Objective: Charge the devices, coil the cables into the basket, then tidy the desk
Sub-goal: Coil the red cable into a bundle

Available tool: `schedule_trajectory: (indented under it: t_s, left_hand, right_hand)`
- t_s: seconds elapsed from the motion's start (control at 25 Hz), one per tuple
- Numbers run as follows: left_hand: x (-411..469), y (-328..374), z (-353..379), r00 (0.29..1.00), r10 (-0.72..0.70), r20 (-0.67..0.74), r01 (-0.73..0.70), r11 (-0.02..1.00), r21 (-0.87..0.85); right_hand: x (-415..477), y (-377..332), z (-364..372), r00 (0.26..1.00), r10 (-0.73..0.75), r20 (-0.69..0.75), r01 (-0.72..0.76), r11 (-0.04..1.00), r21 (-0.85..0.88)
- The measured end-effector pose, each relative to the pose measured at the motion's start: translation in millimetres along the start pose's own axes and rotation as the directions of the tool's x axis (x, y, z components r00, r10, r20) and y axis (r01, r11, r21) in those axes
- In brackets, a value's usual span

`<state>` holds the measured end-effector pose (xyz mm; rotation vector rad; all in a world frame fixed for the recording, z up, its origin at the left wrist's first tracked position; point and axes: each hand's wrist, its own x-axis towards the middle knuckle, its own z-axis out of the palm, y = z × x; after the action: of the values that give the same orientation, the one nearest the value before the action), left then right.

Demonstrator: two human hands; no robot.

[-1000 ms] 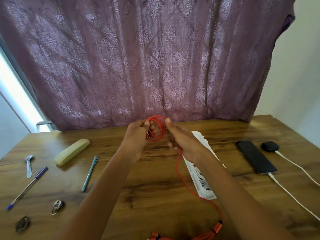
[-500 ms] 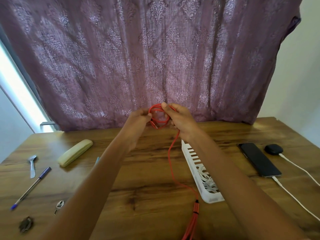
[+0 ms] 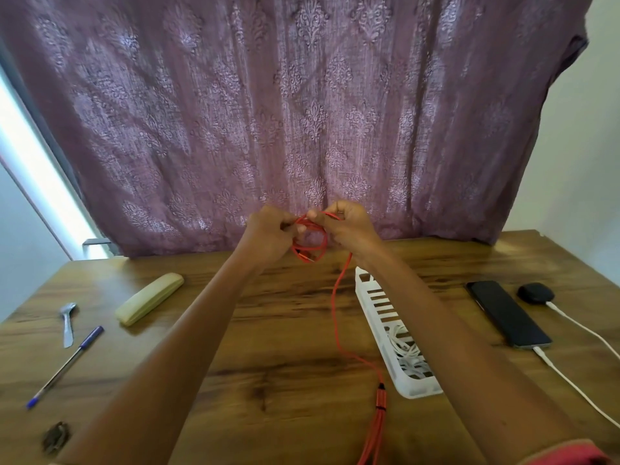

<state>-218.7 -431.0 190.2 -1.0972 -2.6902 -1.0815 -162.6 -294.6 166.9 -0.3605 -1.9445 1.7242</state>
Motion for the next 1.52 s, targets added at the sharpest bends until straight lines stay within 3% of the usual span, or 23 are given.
schedule_trajectory:
  t_s: [0.12,0.24,0.4,0.48,0.52,0.56,0.6,0.64,0.68,0.72,0.76,0.92,1.04,1.16,1.2,1.32,1.52]
  left_hand:
    - [-5,0,8,0.982,-0.151,-0.113,0.117,0.957,-0.265]
    - [-6,-2,14,0.907,-0.386,-0.17,0.22,0.777,-0.59]
    - [-6,3,17,0.808,-0.573,-0.14,0.282,0.584,-0.761]
    - [-4,2,14,0.746,-0.641,-0.182,0.272,0.542,-0.795]
    - [-2,-1,13,0.716,-0.668,-0.203,0.266,0.53,-0.805]
    - [1,-4,12,0.69,-0.688,-0.223,0.262,0.525,-0.81]
    - [2,-5,13,0.67,-0.699,-0.249,0.257,0.533,-0.806]
    - [1,-4,13,0.657,-0.699,-0.283,0.251,0.557,-0.792]
    - [-1,-1,15,0.646,-0.691,-0.324,0.251,0.594,-0.765]
    - [-5,2,17,0.642,-0.672,-0.37,0.25,0.639,-0.727]
    - [-8,5,19,0.643,-0.644,-0.415,0.243,0.685,-0.687]
    - [-21,10,18,0.706,-0.447,-0.549,0.205,0.871,-0.445]
    - [-27,5,19,0.788,-0.288,-0.544,0.143,0.945,-0.294]
    - [-32,1,23,0.863,-0.177,-0.474,0.01,0.942,-0.334]
    - [-33,1,24,0.886,-0.14,-0.442,-0.033,0.932,-0.361]
    - [-38,2,28,0.938,-0.086,-0.337,-0.089,0.878,-0.471]
    - [-41,11,37,0.985,-0.115,-0.13,-0.027,0.641,-0.767]
  right_hand:
    - [-4,1,-4,0.999,0.019,-0.051,-0.016,0.998,0.064]
    - [-12,8,-7,0.992,0.124,-0.028,-0.114,0.965,0.237]
    - [-36,20,6,0.974,0.223,0.046,-0.222,0.883,0.413]
    - [-49,31,11,0.988,0.147,0.044,-0.153,0.939,0.306]
    - [-55,36,13,0.997,0.076,0.027,-0.079,0.988,0.132]
    - [-59,45,14,1.0,-0.02,0.011,0.022,0.988,-0.154]
    - [-63,50,14,0.99,-0.139,0.024,0.133,0.863,-0.487]
    - [-65,56,15,0.957,-0.28,0.071,0.237,0.622,-0.746]
    - [-67,58,17,0.906,-0.398,0.145,0.308,0.383,-0.871]
    - [-69,55,20,0.863,-0.449,0.233,0.353,0.207,-0.912]
    - [-70,49,24,0.843,-0.437,0.313,0.391,0.099,-0.915]
    - [-68,22,23,0.606,-0.628,0.487,0.561,-0.096,-0.822]
    - [-70,-1,17,0.462,-0.683,0.566,0.614,-0.214,-0.76]
    - [-65,-12,5,0.449,-0.694,0.562,0.68,-0.142,-0.719]
    - [-61,-12,1,0.486,-0.705,0.516,0.697,-0.044,-0.716]
    - [-50,-16,-11,0.687,-0.633,0.357,0.683,0.393,-0.616]
    - [-32,-14,-24,0.795,-0.586,0.157,0.585,0.671,-0.456]
